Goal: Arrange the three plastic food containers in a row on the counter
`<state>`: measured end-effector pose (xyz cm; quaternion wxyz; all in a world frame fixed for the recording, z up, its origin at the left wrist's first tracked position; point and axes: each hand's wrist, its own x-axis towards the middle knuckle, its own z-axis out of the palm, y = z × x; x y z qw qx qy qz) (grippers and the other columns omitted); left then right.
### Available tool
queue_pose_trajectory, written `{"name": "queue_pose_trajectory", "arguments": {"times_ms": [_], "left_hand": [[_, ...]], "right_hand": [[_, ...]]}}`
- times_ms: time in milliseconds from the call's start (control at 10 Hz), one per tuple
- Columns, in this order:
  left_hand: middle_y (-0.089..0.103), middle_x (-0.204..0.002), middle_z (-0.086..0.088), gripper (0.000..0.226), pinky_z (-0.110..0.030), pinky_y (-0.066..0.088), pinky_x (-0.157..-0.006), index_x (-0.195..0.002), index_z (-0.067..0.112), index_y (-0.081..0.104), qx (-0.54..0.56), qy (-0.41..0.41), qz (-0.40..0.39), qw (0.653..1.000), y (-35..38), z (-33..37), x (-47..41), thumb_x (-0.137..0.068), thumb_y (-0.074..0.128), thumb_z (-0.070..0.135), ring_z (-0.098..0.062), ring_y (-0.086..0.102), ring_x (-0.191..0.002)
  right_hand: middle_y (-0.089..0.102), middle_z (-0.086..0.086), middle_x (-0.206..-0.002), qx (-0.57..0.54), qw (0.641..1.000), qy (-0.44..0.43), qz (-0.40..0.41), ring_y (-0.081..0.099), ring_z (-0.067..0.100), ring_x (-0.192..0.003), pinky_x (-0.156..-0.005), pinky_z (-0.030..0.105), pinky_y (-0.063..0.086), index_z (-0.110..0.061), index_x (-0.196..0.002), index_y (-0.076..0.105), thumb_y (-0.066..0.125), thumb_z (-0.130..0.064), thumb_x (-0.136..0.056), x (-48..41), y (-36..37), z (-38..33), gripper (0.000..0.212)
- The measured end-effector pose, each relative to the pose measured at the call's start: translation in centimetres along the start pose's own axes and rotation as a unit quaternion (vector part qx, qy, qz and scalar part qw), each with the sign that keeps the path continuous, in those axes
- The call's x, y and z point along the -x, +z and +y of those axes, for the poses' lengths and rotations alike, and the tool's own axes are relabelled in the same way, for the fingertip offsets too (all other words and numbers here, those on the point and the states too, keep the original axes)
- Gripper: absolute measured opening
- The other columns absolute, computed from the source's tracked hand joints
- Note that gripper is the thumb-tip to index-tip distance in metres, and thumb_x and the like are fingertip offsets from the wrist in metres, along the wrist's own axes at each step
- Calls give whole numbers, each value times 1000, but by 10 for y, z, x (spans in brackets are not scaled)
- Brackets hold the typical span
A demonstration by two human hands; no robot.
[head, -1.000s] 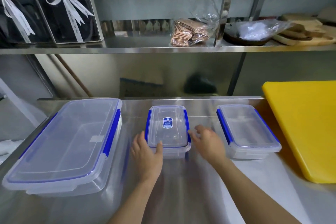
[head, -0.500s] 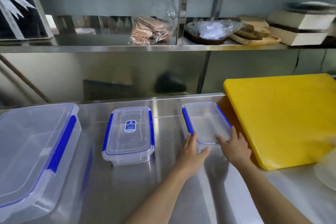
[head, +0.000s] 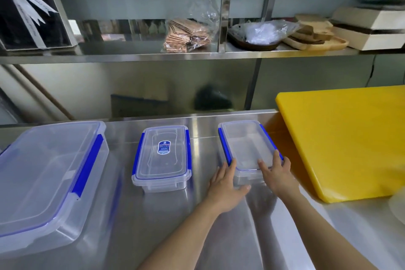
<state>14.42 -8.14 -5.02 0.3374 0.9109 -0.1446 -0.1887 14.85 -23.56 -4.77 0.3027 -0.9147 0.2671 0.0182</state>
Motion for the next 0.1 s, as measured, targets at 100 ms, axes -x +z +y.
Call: {"name": "queue_pose_trajectory", "arguments": {"times_ms": [100], "left_hand": [[0,-159,-1,76,-39,9,-115,-147,26,7,-74,12,-40,996,-28,8,13,-88,49,49,-22,2,-145]], "right_hand": [[13,10,-155,126,992,32,-1,32,37,-133,-106,49,27,-22,-144,14,31,-59,-89,1,-16,-6,68]]}}
